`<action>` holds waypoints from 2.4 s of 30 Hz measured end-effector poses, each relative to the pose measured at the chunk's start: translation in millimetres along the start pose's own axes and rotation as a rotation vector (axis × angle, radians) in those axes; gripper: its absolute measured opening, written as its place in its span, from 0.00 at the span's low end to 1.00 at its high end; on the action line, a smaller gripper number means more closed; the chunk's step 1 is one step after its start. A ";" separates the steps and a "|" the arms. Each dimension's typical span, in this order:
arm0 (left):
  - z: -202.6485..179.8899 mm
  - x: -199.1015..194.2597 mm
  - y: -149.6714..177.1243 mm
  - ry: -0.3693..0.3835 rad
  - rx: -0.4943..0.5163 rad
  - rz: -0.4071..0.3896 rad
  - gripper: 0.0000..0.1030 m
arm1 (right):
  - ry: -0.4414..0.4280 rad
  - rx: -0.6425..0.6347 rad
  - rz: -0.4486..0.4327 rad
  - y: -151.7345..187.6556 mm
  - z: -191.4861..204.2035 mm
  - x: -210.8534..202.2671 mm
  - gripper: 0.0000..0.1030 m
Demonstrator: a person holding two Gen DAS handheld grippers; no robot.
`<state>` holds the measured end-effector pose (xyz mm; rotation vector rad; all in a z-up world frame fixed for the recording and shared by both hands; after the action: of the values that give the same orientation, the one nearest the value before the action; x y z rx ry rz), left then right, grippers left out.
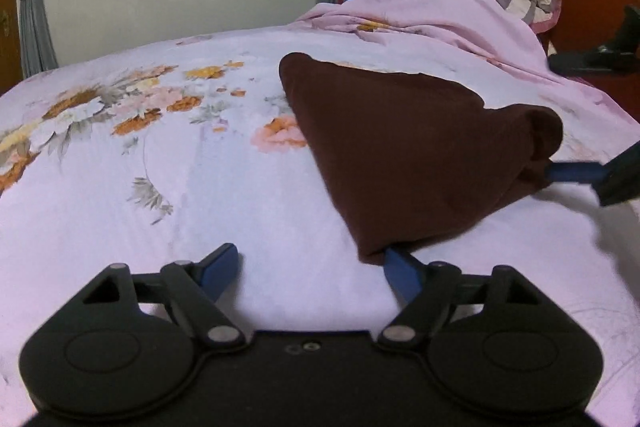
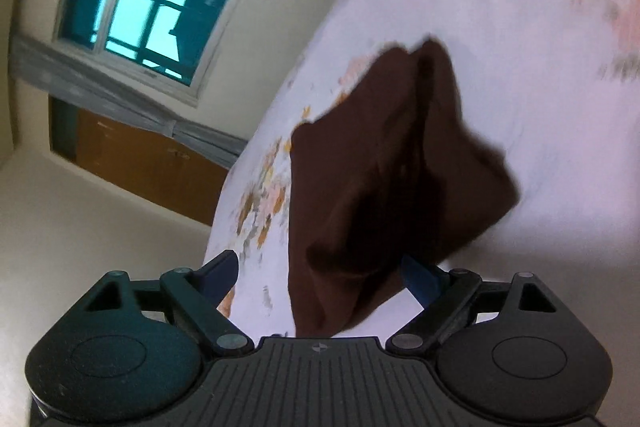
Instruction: Fold small clothes
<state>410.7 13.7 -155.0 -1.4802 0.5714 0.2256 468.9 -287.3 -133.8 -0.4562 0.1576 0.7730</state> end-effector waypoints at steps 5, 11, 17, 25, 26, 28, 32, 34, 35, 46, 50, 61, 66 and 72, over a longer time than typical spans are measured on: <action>7.9 13.0 -5.4 -0.026 -0.030 -0.025 0.86 | 0.097 -0.029 -0.002 -8.1 -12.1 35.8 0.27; 8.3 11.9 -3.7 -0.017 -0.053 -0.029 0.84 | 0.039 -0.415 -0.076 -33.3 51.8 29.7 0.12; 5.5 15.4 0.3 -0.017 -0.059 -0.006 0.87 | 0.198 -0.417 -0.016 -30.3 -19.3 22.4 0.13; 8.0 13.5 1.5 -0.011 -0.079 -0.003 0.88 | 0.136 -0.381 -0.167 -76.0 -24.4 -5.9 0.33; 7.5 14.1 0.6 -0.014 -0.083 -0.004 0.88 | 0.144 -0.371 -0.143 -83.9 -26.1 5.8 0.38; 6.7 14.7 -0.1 -0.016 -0.095 -0.007 0.87 | 0.165 -0.392 -0.124 -94.3 -28.0 30.5 0.39; 7.5 16.4 1.7 -0.010 -0.107 -0.003 0.89 | 0.267 -0.422 -0.026 -100.1 -48.2 72.3 0.39; 6.2 17.7 2.3 -0.015 -0.096 0.001 0.89 | 0.268 -0.489 -0.051 -96.9 -43.3 75.0 0.32; 5.6 17.5 1.7 -0.021 -0.091 -0.001 0.89 | 0.265 -0.521 -0.043 -94.6 -40.3 76.1 0.03; 1.9 -3.8 6.0 0.043 -0.043 0.048 0.82 | 0.402 -0.524 -0.048 -111.6 -70.9 80.3 0.03; 23.6 -28.3 -31.7 0.073 -0.076 -0.082 0.77 | 0.327 -0.605 -0.164 -123.9 -46.3 46.5 0.03; 24.7 197.9 -130.9 -0.106 0.015 -0.033 0.88 | 0.305 -0.850 -0.079 -129.2 -34.6 137.6 0.03; 27.4 211.8 -116.6 -0.144 0.058 -0.046 0.99 | 0.387 -0.885 0.004 -126.8 -69.9 171.2 0.03; 22.7 192.4 -123.0 -0.151 0.111 -0.057 0.92 | 0.352 -0.885 -0.060 -125.6 -43.4 148.0 0.03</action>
<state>638.2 -14.7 -142.4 -1.3568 0.4132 0.2554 663.6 -291.0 -174.5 -1.4331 0.1212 0.6693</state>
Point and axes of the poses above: each gripper's, at about its wrist camera, not at the fingertips, and x roughly the way its jaws point, z to its left, y to its underside, the point moved 9 cm from there along x, roughly the way its jaws point, and after that the axes turned 8 degrees about -z, right-handed, at the moved point
